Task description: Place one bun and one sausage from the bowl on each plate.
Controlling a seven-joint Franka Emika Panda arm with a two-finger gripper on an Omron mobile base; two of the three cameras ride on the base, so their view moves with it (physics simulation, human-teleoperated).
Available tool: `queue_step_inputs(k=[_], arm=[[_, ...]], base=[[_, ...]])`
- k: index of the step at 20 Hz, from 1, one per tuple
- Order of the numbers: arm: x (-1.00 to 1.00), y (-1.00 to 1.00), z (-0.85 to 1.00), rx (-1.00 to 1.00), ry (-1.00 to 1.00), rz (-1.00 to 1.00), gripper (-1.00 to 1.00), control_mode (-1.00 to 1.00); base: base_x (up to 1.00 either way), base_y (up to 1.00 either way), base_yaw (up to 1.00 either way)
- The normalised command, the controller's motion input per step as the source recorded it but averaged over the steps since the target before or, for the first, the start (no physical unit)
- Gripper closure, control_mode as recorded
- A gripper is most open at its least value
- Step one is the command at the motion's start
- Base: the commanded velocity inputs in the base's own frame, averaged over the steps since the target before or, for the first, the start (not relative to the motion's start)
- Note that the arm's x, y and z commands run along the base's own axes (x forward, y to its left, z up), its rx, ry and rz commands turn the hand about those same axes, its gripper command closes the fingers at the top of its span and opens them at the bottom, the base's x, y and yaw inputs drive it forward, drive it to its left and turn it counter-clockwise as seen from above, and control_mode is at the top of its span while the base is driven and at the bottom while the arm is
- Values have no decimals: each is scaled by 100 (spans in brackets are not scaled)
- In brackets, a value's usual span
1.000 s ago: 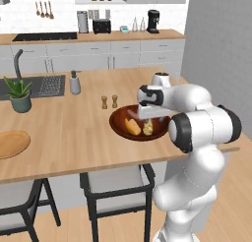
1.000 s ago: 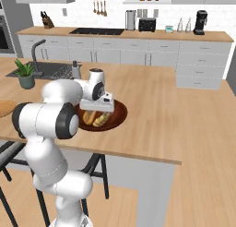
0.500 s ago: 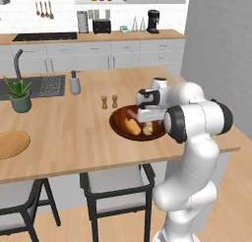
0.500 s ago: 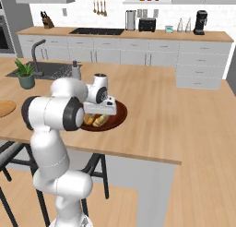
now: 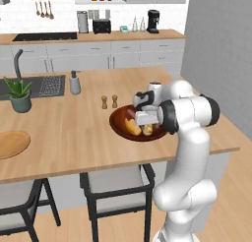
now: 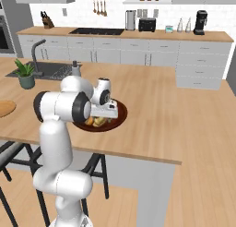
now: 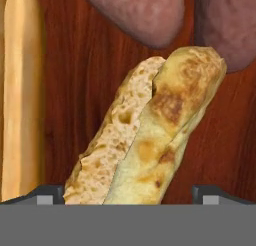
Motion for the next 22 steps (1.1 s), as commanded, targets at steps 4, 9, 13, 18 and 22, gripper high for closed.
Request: queue_step_inputs(k=[4,9,13,18,22], arm=[[0,0,-12,0,8,0,100,-100],[0,0,0,0,3,0,100,-100],[-8,-1,21,0,-1,0,100,-100],[-38,-11,94,8,-9,0,100,-100],[-85,-27,82,4,-5,1,100,-100]], base=[[0,0,0],[0,0,0],[0,0,0],[0,0,0],[0,0,0]])
